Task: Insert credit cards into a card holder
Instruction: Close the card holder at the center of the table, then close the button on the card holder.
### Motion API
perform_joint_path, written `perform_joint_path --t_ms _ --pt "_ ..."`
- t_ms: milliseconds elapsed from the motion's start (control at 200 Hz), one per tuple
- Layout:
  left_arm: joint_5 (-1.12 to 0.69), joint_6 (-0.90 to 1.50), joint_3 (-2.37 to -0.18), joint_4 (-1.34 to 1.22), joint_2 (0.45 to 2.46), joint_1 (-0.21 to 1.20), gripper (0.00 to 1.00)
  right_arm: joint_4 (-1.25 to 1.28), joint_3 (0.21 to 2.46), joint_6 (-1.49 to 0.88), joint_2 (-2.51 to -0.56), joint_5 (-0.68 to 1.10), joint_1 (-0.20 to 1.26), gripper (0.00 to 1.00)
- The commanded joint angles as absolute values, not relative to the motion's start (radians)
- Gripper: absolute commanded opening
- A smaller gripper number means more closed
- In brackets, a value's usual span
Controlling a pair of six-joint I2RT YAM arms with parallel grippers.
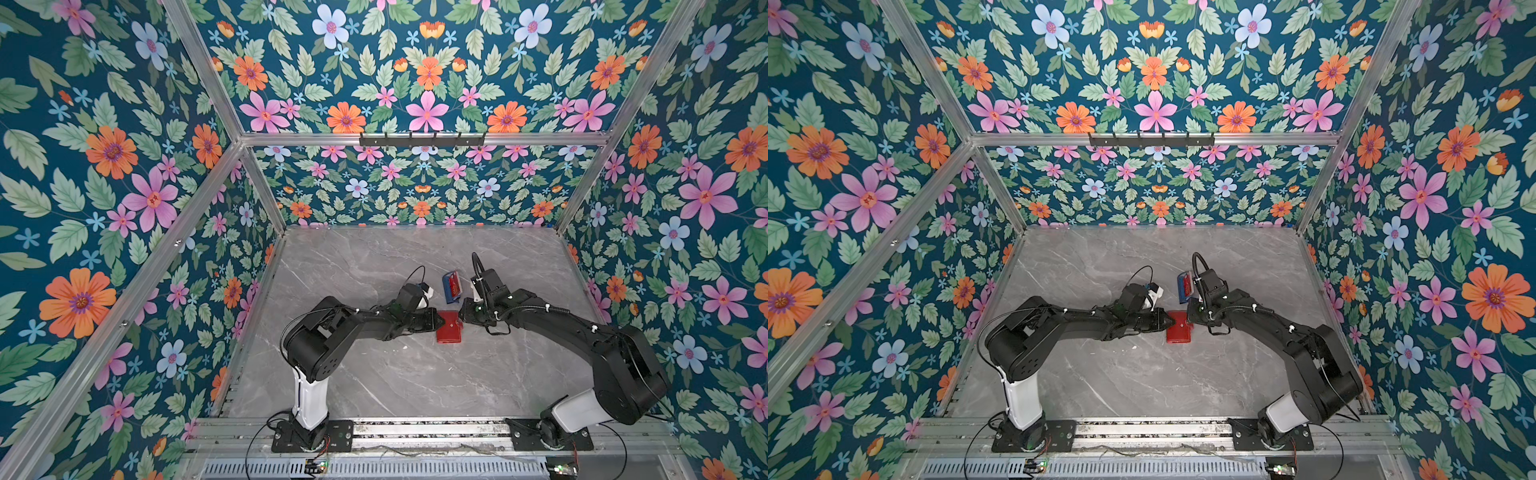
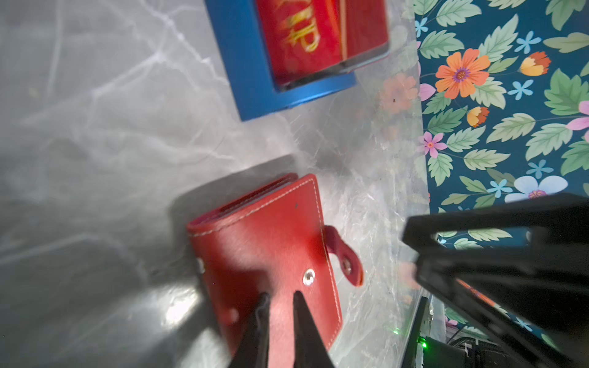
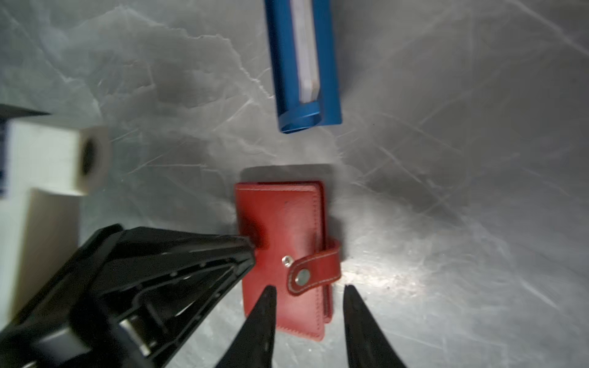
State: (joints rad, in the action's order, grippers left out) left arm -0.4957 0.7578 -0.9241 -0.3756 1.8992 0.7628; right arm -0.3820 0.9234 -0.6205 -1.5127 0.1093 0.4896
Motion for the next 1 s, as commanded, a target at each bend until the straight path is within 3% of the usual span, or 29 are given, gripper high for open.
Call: perform_joint_path --t_ms 0,990 --pt "-0.501 0.729 -0.945 -0.346 1.896 0.761 0.19 -0.392 0.920 -0.634 -1.533 0.113 0.481 0.36" --pt "-0.586 0.752 -1.011 -0.402 1.977 0.777 0.28 -0.346 0.928 -0.626 -1.649 0.174 0.481 0.32"
